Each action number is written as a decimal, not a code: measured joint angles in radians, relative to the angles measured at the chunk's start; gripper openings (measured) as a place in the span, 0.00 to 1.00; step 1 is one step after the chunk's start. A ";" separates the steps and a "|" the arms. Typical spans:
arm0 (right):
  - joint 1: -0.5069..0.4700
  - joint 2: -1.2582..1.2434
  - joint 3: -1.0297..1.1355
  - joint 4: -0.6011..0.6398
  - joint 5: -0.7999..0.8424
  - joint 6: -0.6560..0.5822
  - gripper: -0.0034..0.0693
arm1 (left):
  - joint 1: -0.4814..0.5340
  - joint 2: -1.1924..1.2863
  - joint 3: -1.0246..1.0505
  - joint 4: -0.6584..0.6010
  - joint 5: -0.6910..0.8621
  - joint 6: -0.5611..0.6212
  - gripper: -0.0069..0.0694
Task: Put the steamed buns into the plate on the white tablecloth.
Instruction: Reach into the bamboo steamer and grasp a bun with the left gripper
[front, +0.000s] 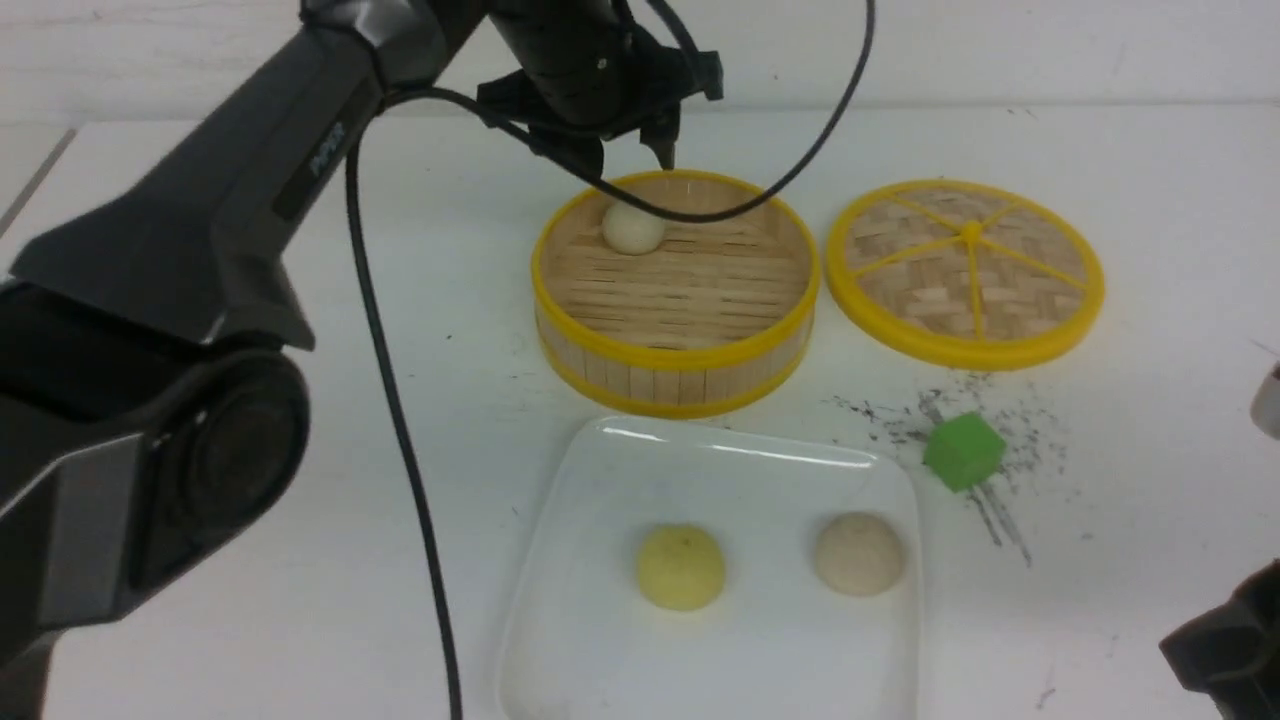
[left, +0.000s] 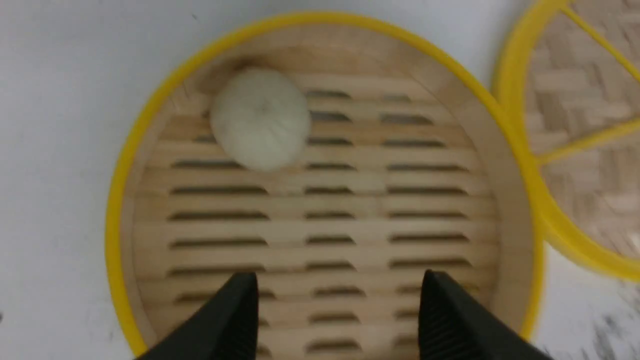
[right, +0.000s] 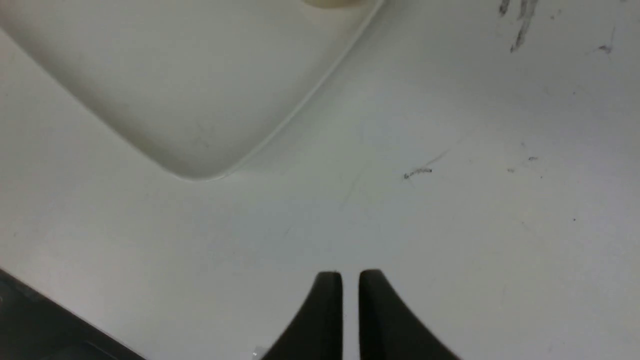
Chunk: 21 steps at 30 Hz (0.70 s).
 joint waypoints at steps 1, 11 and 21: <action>0.000 0.000 0.000 0.000 -0.008 0.000 0.15 | 0.006 0.031 -0.023 0.000 -0.008 0.001 0.67; 0.000 0.000 0.000 0.000 -0.068 0.000 0.16 | 0.010 0.177 -0.039 0.017 -0.122 0.032 0.67; 0.000 0.000 0.000 0.000 -0.098 0.000 0.18 | 0.010 0.176 -0.040 0.073 -0.125 0.072 0.67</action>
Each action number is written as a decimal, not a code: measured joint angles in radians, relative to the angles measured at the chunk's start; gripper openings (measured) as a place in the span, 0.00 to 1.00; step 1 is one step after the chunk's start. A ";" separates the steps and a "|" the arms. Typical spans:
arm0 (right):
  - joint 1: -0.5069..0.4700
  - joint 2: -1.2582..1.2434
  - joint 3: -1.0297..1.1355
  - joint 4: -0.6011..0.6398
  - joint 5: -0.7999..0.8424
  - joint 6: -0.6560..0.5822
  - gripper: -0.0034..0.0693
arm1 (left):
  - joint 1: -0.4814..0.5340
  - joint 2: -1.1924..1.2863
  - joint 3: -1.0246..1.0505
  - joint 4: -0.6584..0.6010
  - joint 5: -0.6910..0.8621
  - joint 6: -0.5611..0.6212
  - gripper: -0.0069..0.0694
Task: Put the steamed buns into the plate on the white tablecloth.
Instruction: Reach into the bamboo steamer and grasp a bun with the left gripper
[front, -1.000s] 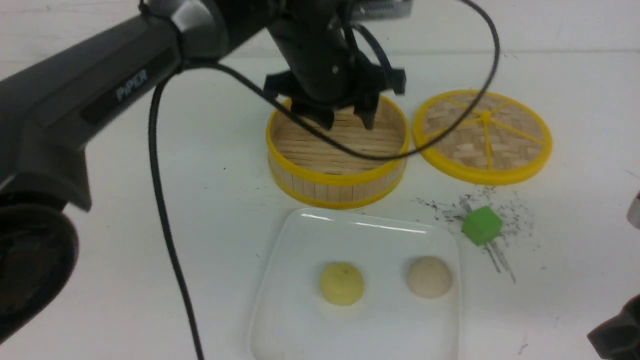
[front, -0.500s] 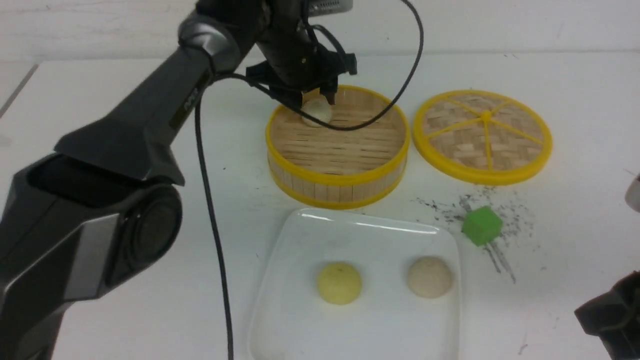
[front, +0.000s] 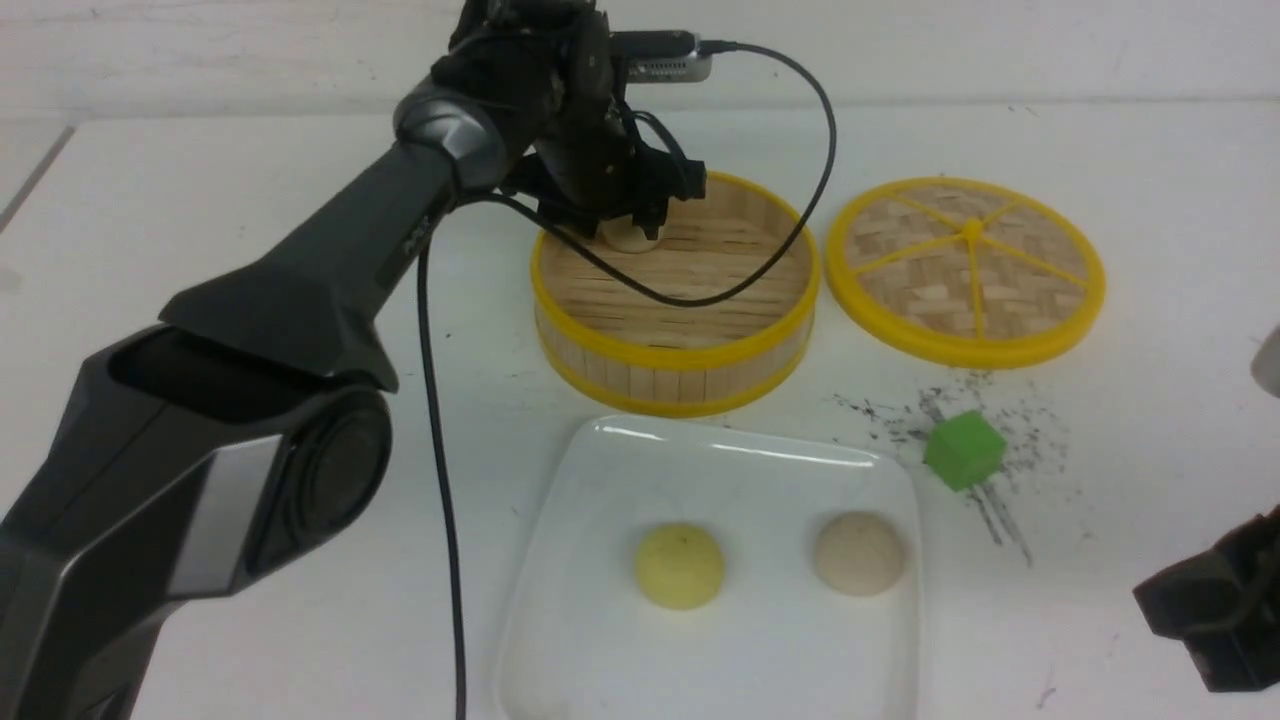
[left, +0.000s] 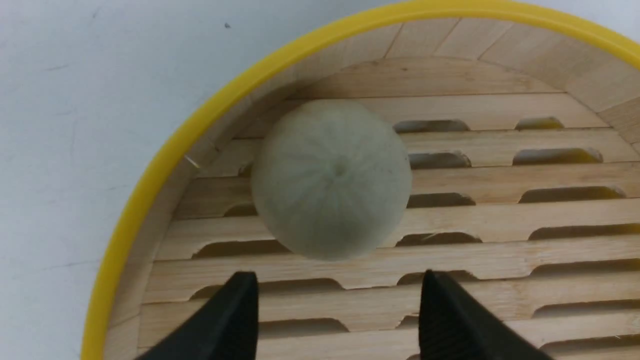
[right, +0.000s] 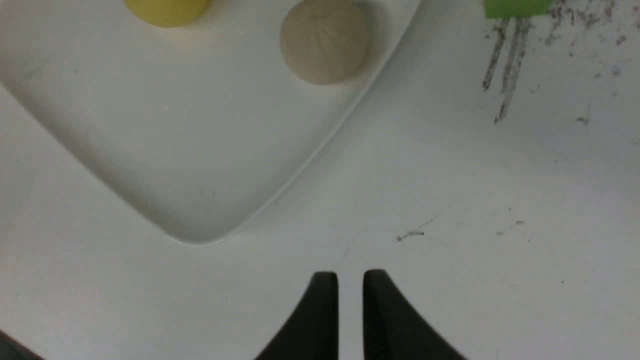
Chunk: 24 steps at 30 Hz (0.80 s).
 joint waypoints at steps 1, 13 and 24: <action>0.000 0.000 0.000 0.000 0.000 0.000 0.18 | 0.000 0.000 0.000 0.000 0.000 0.000 0.67; 0.000 0.000 0.000 0.000 -0.001 0.000 0.20 | 0.000 0.000 0.000 0.015 0.004 0.117 0.67; 0.000 0.000 0.000 0.033 -0.002 0.000 0.21 | 0.123 0.000 -0.042 -0.219 0.051 0.093 0.67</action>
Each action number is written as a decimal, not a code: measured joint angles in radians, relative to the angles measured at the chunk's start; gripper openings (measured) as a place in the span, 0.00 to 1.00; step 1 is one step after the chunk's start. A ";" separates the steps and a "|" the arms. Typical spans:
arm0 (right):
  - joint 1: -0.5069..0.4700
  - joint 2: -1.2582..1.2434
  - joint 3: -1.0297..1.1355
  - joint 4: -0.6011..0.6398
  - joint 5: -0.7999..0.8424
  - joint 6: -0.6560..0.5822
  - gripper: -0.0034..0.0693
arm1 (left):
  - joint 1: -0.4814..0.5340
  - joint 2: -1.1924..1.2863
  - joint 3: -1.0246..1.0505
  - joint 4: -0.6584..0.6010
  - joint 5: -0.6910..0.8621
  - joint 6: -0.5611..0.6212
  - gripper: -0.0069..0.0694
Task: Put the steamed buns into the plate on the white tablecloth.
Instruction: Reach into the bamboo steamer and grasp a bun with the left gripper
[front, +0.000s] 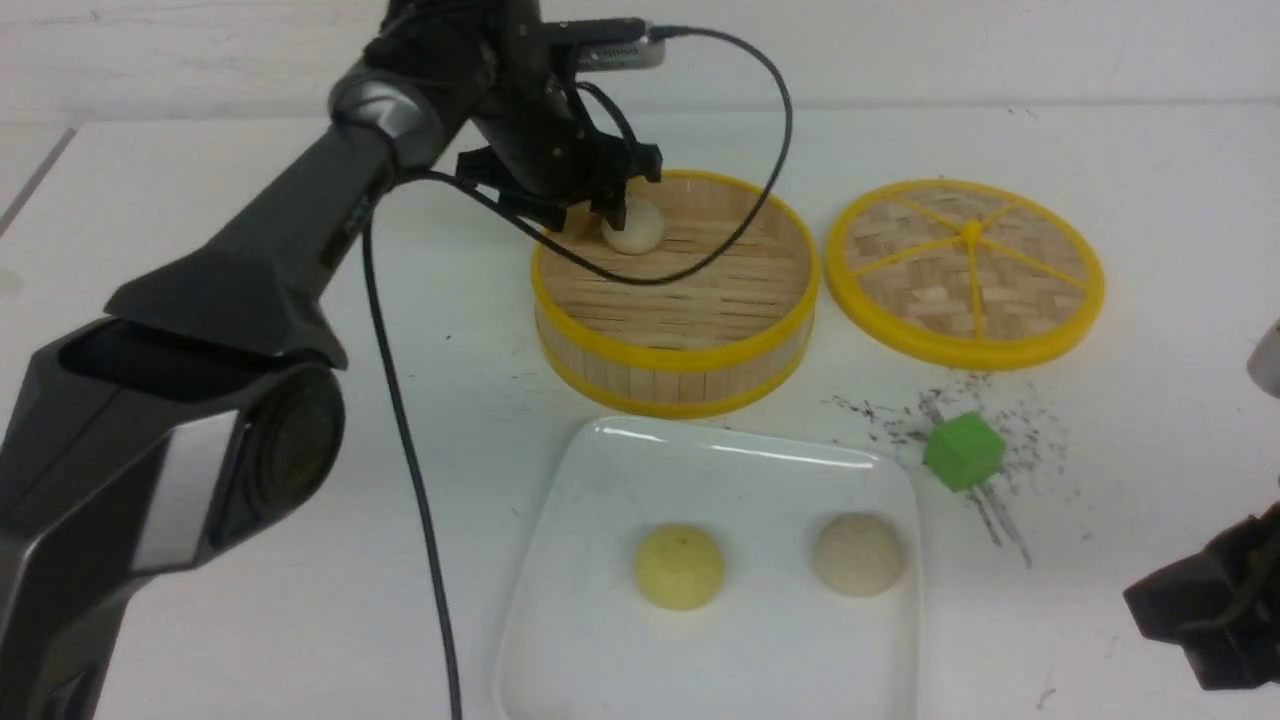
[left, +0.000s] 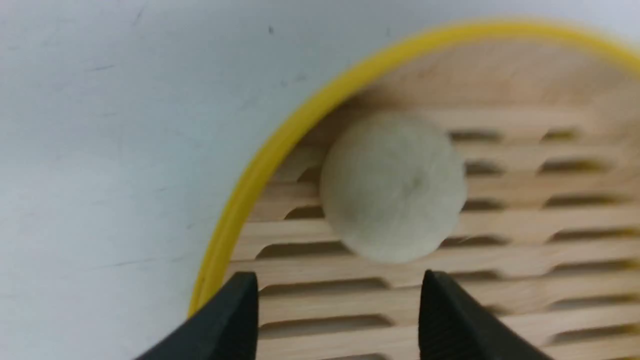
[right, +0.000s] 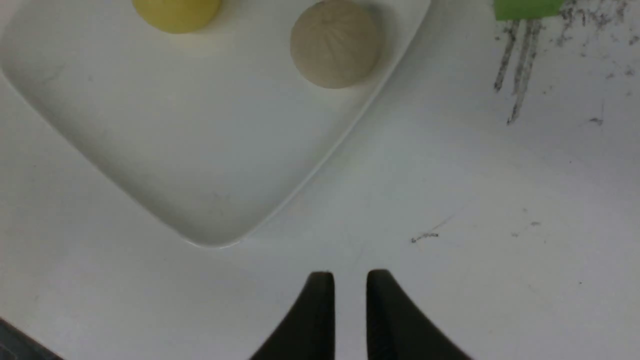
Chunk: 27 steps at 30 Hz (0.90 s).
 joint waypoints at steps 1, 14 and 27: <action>0.000 0.000 0.000 0.003 -0.001 0.000 0.21 | 0.022 0.000 -0.005 -0.068 -0.003 -0.004 0.67; 0.000 0.000 0.000 0.015 -0.044 0.004 0.23 | 0.090 0.034 -0.011 -0.451 -0.051 0.149 0.67; 0.000 0.000 0.001 0.018 -0.053 0.012 0.25 | 0.090 0.125 -0.016 -0.455 -0.065 0.144 0.67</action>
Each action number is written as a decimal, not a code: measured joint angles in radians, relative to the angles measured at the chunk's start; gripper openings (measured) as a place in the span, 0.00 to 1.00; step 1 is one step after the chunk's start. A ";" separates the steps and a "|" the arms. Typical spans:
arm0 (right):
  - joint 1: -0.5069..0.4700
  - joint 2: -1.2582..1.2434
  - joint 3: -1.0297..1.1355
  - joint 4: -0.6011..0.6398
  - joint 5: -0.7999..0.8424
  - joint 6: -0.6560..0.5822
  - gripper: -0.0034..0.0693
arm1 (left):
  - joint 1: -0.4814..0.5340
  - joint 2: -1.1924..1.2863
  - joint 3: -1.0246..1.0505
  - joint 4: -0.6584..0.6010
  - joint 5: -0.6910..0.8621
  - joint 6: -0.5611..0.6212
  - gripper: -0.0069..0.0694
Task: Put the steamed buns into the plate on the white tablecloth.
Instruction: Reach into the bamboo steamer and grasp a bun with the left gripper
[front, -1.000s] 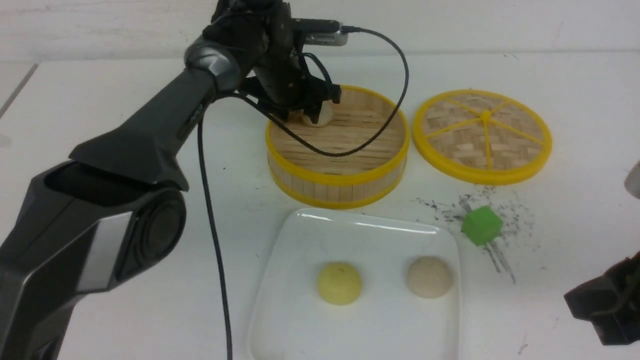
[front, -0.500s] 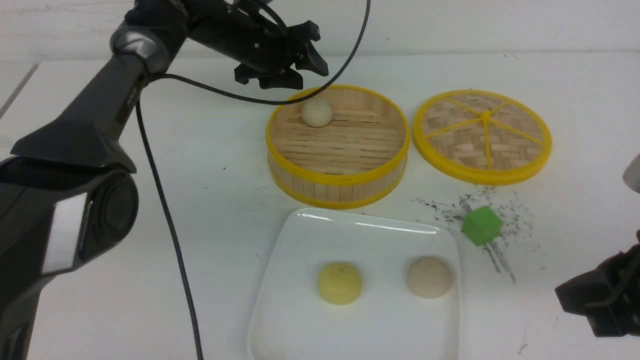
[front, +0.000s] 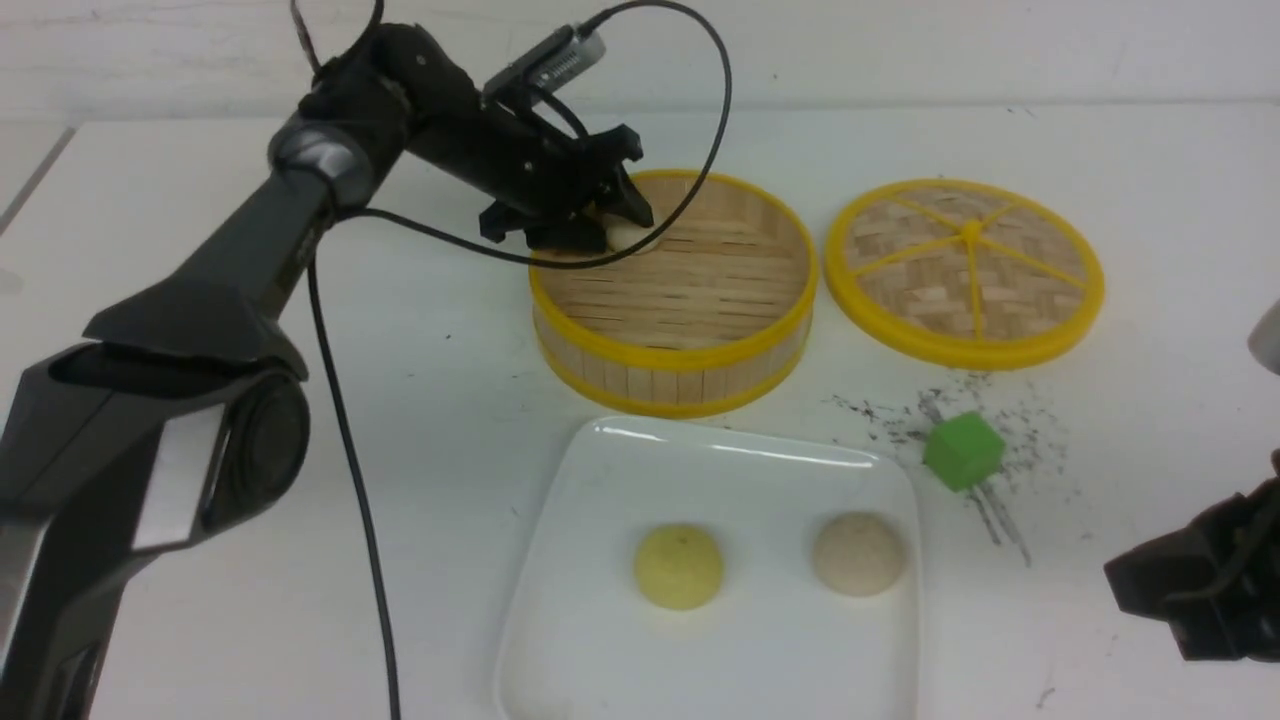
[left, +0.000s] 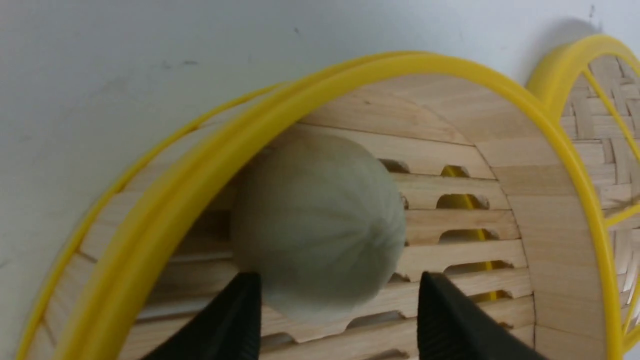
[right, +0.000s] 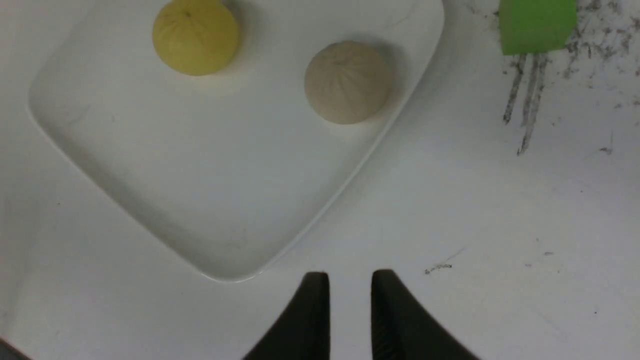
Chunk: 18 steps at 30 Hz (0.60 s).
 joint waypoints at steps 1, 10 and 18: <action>0.000 0.000 0.000 0.000 0.000 0.000 0.25 | 0.000 0.001 0.000 -0.003 -0.005 0.020 0.67; 0.000 0.000 0.000 0.006 0.000 0.002 0.26 | 0.000 0.018 0.000 0.002 -0.016 0.066 0.31; 0.000 0.000 0.000 0.007 0.001 0.003 0.26 | 0.003 -0.078 0.007 0.028 0.073 0.050 0.12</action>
